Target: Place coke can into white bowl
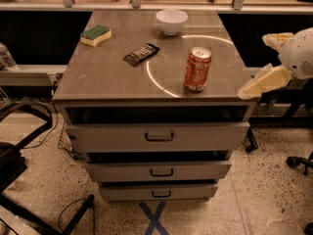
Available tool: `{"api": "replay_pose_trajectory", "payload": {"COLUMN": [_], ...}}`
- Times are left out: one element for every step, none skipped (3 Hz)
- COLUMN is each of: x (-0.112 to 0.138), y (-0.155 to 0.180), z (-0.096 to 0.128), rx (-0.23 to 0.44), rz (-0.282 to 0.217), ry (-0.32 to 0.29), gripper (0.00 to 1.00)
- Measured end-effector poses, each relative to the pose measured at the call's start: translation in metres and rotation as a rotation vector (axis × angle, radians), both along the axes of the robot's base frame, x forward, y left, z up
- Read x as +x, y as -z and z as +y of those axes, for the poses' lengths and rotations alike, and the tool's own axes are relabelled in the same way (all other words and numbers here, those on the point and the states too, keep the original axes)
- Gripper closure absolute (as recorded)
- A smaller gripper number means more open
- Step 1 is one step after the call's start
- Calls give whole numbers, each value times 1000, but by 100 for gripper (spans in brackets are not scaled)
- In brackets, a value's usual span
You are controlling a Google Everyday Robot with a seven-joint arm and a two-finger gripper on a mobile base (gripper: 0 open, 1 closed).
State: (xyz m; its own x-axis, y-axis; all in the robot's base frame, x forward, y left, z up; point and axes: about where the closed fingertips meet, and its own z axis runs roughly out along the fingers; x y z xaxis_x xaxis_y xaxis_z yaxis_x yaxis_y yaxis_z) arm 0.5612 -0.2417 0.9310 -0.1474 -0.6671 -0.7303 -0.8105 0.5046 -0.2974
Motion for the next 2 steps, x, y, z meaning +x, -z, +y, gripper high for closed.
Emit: {"api": "replay_pose_trajectory", "payload": {"x": [39,60], "y": [12,23], "z": [5,12], "rx": [252,451], "rz": [-39,-35], "ry": [-15,-46], "gripper": [0,0]}}
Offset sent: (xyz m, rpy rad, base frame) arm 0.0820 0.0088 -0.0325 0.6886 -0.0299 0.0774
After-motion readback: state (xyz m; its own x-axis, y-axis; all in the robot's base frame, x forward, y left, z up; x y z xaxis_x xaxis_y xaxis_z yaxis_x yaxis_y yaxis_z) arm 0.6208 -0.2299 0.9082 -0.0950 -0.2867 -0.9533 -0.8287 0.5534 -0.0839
